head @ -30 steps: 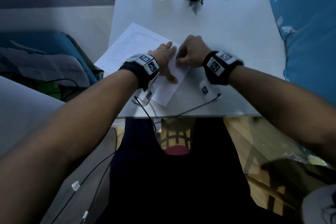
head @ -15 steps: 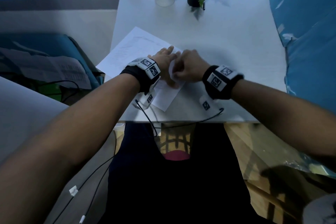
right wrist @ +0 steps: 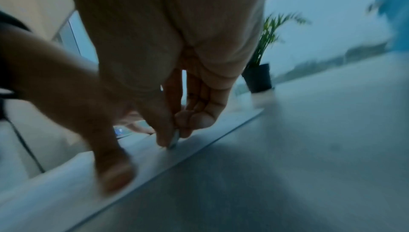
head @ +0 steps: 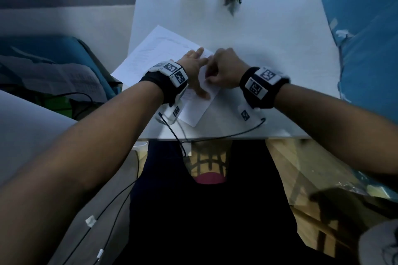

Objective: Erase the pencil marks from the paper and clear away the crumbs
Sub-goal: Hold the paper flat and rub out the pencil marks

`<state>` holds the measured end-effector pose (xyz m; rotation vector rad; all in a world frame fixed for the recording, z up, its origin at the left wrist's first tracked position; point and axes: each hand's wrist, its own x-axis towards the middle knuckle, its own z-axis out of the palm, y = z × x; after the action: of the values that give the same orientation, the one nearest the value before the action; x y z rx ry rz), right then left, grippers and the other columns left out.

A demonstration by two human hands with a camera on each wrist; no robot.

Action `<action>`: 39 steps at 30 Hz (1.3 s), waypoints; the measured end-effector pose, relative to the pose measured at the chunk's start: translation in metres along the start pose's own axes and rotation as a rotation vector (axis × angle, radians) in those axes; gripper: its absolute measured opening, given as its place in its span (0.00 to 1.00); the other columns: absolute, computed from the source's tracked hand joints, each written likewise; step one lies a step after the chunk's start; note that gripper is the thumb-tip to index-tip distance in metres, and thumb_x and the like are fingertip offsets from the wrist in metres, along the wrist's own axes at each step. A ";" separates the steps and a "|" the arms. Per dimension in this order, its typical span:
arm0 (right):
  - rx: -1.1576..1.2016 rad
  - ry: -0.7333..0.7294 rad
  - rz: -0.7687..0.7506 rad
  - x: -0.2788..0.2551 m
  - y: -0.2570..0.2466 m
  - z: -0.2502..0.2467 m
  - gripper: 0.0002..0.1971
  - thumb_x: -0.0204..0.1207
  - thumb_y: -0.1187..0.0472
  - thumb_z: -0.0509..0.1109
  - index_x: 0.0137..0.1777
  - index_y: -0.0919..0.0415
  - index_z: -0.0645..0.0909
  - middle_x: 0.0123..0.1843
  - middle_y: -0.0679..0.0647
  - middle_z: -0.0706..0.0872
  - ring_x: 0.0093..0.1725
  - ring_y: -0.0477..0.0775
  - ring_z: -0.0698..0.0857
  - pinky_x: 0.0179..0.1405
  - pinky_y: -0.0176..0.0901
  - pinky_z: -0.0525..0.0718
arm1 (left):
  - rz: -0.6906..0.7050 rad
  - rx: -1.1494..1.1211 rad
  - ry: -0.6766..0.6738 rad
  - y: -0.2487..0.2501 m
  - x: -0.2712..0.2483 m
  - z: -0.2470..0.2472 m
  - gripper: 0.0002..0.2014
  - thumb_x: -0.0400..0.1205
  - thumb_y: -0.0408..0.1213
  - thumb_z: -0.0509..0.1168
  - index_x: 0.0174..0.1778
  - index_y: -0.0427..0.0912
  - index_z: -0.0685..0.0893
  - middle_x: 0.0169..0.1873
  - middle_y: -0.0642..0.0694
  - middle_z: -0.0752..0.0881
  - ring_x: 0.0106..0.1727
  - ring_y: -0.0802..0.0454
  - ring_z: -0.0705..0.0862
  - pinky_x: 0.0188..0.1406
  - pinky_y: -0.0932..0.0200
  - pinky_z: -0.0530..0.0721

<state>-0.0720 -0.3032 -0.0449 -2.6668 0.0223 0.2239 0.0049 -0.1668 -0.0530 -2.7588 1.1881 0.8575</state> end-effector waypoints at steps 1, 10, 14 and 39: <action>-0.001 0.002 -0.006 0.001 0.002 0.000 0.08 0.67 0.61 0.76 0.44 0.61 0.92 0.40 0.55 0.92 0.36 0.47 0.87 0.36 0.28 0.77 | -0.003 0.004 -0.001 0.000 0.000 -0.001 0.62 0.62 0.58 0.83 0.87 0.58 0.49 0.87 0.46 0.40 0.87 0.44 0.41 0.82 0.37 0.52; 0.027 0.031 0.064 0.000 0.008 -0.006 0.08 0.67 0.61 0.77 0.44 0.61 0.93 0.40 0.55 0.93 0.37 0.48 0.88 0.42 0.36 0.84 | -0.012 0.020 -0.022 0.002 -0.003 -0.002 0.63 0.64 0.59 0.82 0.87 0.60 0.45 0.86 0.48 0.38 0.86 0.46 0.39 0.81 0.35 0.51; 0.056 0.098 0.111 0.002 0.010 -0.004 0.08 0.67 0.62 0.75 0.43 0.63 0.92 0.40 0.56 0.92 0.37 0.50 0.87 0.39 0.35 0.82 | -0.014 0.015 -0.029 0.001 -0.004 -0.001 0.63 0.64 0.59 0.81 0.86 0.61 0.44 0.86 0.48 0.38 0.86 0.46 0.38 0.81 0.33 0.50; 0.073 0.069 0.035 0.010 0.005 0.004 0.07 0.68 0.62 0.75 0.43 0.62 0.92 0.36 0.55 0.91 0.34 0.46 0.84 0.32 0.21 0.72 | -0.005 -0.076 -0.010 -0.006 0.001 0.009 0.62 0.59 0.64 0.81 0.84 0.68 0.48 0.86 0.55 0.36 0.86 0.50 0.36 0.74 0.16 0.44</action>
<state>-0.0627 -0.3058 -0.0524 -2.6020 0.0971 0.1389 0.0053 -0.1607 -0.0626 -2.8121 1.1702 0.9338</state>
